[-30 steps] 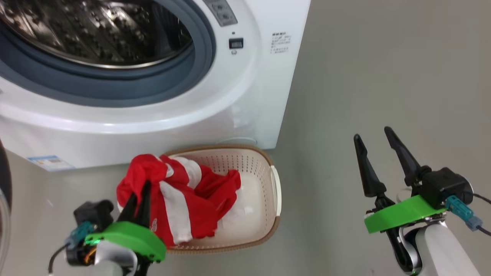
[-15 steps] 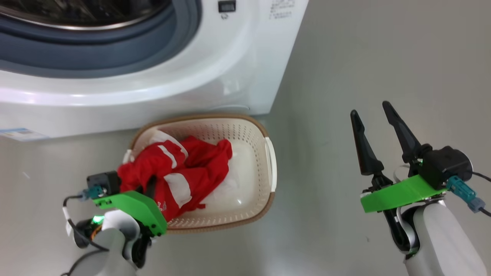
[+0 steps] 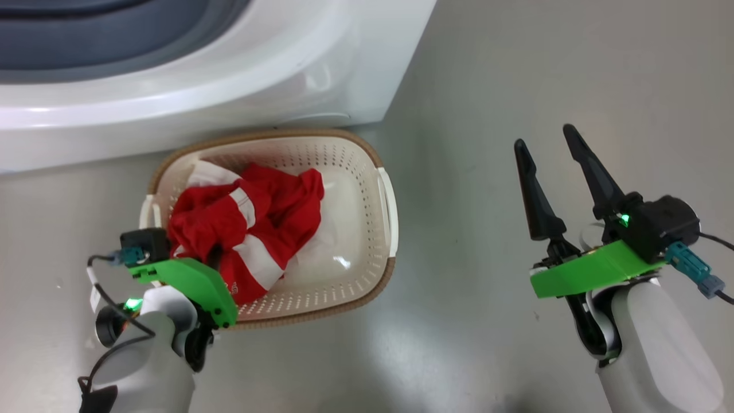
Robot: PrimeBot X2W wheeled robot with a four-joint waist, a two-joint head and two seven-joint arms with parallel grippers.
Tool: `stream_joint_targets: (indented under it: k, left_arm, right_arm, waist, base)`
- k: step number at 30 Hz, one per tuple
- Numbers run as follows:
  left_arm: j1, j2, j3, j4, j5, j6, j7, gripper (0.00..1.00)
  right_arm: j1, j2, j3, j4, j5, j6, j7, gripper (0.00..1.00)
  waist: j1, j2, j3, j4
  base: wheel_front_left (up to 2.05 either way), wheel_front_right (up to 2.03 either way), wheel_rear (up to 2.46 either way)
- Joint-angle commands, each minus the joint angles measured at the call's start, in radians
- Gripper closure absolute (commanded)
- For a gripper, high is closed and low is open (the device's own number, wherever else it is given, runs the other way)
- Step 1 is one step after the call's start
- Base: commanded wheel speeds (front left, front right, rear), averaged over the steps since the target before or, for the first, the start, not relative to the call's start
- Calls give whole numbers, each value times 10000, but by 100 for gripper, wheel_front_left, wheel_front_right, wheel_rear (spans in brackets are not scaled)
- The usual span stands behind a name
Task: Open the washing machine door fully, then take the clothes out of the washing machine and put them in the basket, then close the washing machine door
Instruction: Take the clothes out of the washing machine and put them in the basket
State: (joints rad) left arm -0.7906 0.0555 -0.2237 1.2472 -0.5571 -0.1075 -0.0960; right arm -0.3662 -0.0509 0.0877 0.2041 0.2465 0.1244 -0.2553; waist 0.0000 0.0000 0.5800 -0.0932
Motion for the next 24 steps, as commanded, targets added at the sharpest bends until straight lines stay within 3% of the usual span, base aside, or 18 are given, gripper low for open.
stream_joint_targets:
  k: [1, 3, 5, 6, 13, 20, 24]
  left_arm:
    - [15, 330, 156, -2, -4, -58, 8, 100]
    - [-84, 364, 94, 89, 9, -80, 78, 100]
    - [-174, 378, -28, 148, 69, -110, 122, 25]
    - [-210, 383, -81, 173, 91, -123, 139, 0]
    - [-339, 369, -375, 259, 266, -131, -414, 0]
    - [-199, 383, -302, 224, 233, 294, -1331, 0]
    - [24, 370, -177, -173, 116, 168, -1587, 0]
  right_arm:
    - [-61, 7, 264, -251, 70, 63, -65, 0]
    - [-157, 7, 319, -265, 92, 63, -65, 0]
    - [-218, 7, 330, -256, 100, 63, -65, 0]
    - [-235, 7, 317, -240, 102, 63, -65, 0]
    - [-232, 7, 192, -86, 83, 63, -65, 0]
    - [-132, 7, 52, 42, -88, 63, -65, 0]
    - [0, 7, -42, 108, -314, 63, -65, 0]
  waist:
    - [0, 0, 275, -169]
    - [0, 0, 393, -229]
    - [0, 0, 468, -261]
    - [0, 0, 498, -266]
    - [0, 0, 378, -175]
    - [0, 0, -234, 107]
    - [0, 0, -718, 336]
  base:
    - [0, 0, 0]
    - [0, 0, 0]
    - [0, 0, 0]
    - [0, 0, 0]
    - [0, 0, 0]
    - [0, 0, 0]
    - [0, 0, 0]
